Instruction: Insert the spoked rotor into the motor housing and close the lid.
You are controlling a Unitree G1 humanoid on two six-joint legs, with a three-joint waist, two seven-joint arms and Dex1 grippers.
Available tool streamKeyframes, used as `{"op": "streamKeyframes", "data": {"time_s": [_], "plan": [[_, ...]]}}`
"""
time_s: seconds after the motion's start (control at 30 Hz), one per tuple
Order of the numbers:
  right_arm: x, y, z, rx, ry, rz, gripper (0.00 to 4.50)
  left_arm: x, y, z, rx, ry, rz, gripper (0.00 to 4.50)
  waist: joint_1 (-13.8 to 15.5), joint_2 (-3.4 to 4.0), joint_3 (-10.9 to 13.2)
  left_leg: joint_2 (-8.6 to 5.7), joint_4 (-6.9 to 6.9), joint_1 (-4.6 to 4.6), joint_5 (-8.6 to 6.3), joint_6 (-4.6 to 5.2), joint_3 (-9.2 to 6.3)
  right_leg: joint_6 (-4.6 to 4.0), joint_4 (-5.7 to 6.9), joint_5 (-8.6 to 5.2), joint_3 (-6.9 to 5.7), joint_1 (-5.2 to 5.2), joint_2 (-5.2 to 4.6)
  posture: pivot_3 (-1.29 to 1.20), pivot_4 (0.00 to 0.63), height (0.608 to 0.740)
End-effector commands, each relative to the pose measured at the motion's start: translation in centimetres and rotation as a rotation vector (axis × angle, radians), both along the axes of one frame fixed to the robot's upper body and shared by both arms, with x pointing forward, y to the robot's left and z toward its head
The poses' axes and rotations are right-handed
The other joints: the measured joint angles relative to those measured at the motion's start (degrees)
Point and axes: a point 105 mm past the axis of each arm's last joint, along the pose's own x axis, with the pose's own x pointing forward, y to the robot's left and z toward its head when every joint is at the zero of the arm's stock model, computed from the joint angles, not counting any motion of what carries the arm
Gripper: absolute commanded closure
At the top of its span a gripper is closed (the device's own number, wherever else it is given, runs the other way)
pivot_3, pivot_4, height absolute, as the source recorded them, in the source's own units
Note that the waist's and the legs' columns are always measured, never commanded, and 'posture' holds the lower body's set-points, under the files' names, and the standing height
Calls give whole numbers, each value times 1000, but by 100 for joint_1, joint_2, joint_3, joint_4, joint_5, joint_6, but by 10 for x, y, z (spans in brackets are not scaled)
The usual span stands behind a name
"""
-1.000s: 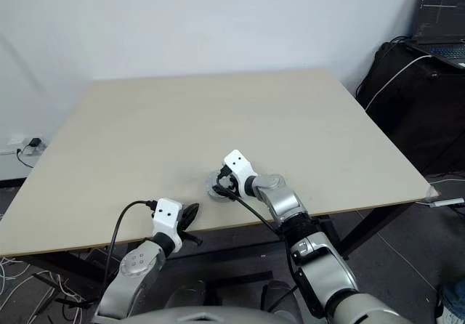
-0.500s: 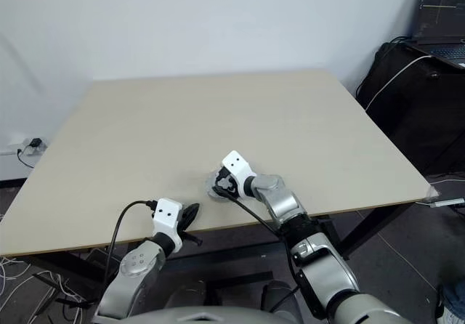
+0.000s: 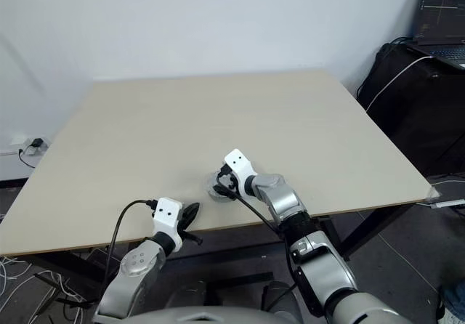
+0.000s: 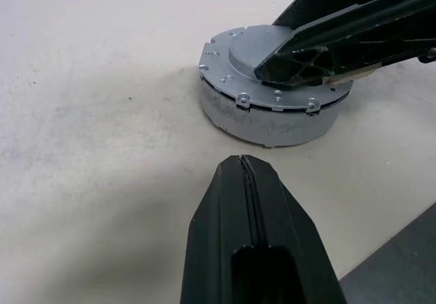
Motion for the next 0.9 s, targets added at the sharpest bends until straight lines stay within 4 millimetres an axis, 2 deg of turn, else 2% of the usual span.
{"op": "streamKeyframes", "data": {"time_s": [0.03,0.37,0.63,0.9], "plan": [[0,-10,-8,-78,-51,29,1246,6,-1,13,-8,-50,5,4500,6,1,0,-1,0,0,0,0,1,0,0,0,0,0,-1,0,0,740],[-3,-10,-11,-70,-36,37,1246,10,1,16,-8,-58,21,4500,18,0,0,-1,0,-3,0,0,0,0,-3,0,0,-1,-2,0,0,740],[-5,-2,-8,-38,-25,29,1246,53,14,31,-123,24,158,4500,36,-4,-2,-3,1,1,0,0,-4,3,2,1,-3,4,3,0,0,740],[-4,-1,-6,-33,-28,25,1246,83,-5,29,-283,289,12,4500,-19,-12,-3,-17,19,-1,3,2,-8,3,-1,2,-2,13,29,0,0,740]]}}
